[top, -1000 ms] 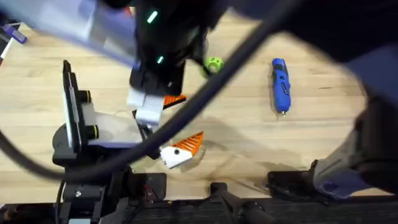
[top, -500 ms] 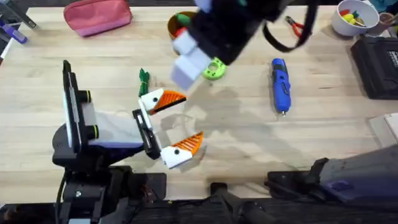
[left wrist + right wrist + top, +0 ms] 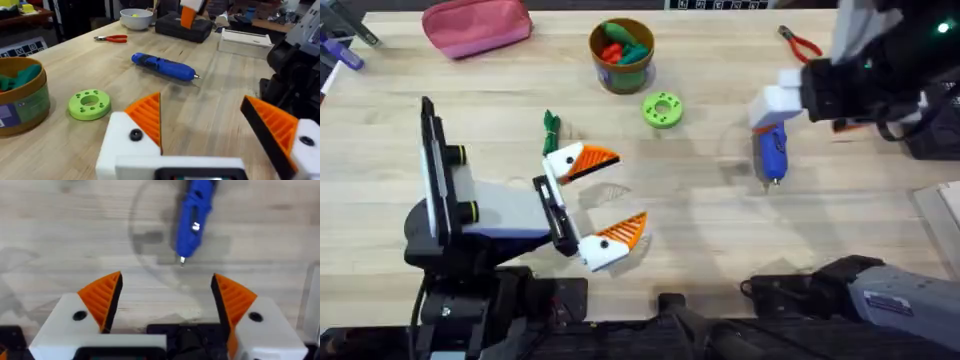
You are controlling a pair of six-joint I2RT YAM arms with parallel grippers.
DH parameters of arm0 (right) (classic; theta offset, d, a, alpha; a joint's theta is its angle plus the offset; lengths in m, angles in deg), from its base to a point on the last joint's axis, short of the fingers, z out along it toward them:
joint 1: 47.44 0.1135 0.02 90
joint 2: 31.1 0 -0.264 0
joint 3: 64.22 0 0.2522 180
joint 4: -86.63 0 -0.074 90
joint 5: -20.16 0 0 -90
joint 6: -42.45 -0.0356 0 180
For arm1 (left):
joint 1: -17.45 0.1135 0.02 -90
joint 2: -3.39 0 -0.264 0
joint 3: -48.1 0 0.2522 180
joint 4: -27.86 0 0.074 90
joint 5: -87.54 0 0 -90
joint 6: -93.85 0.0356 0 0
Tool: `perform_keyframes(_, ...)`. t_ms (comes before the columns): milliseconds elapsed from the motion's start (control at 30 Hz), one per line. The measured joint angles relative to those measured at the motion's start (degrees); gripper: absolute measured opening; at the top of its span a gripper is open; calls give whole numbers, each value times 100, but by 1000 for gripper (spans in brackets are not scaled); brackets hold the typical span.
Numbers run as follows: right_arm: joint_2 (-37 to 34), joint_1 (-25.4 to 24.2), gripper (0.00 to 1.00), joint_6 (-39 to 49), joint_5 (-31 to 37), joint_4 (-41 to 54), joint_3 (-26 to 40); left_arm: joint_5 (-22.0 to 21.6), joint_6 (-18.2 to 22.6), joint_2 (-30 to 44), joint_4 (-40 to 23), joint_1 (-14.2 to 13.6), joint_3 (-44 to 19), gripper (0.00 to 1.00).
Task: Pick up the gripper from the table and insert it into the empty holder that is missing its gripper. Then pick up a screw, insert it into the mounting hole, and use the screwdriver to tighten it. Finally, clean up the table by picking up the vegetable and placing it into the bucket.
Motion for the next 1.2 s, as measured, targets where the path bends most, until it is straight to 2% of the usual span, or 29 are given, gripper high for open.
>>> perform_keyframes(133, -45, -650, 994, -71, 31, -31, -308, 0, 0, 0, 0, 0, 0, 986)
perform_keyframes(300, -61, -928, 994, -76, 42, -111, -318, 0, 0, 0, 1, 0, 0, 986)
perform_keyframes(1200, -151, -945, 994, -95, 42, -210, -318, 0, 0, 0, 2, 0, 0, 987)
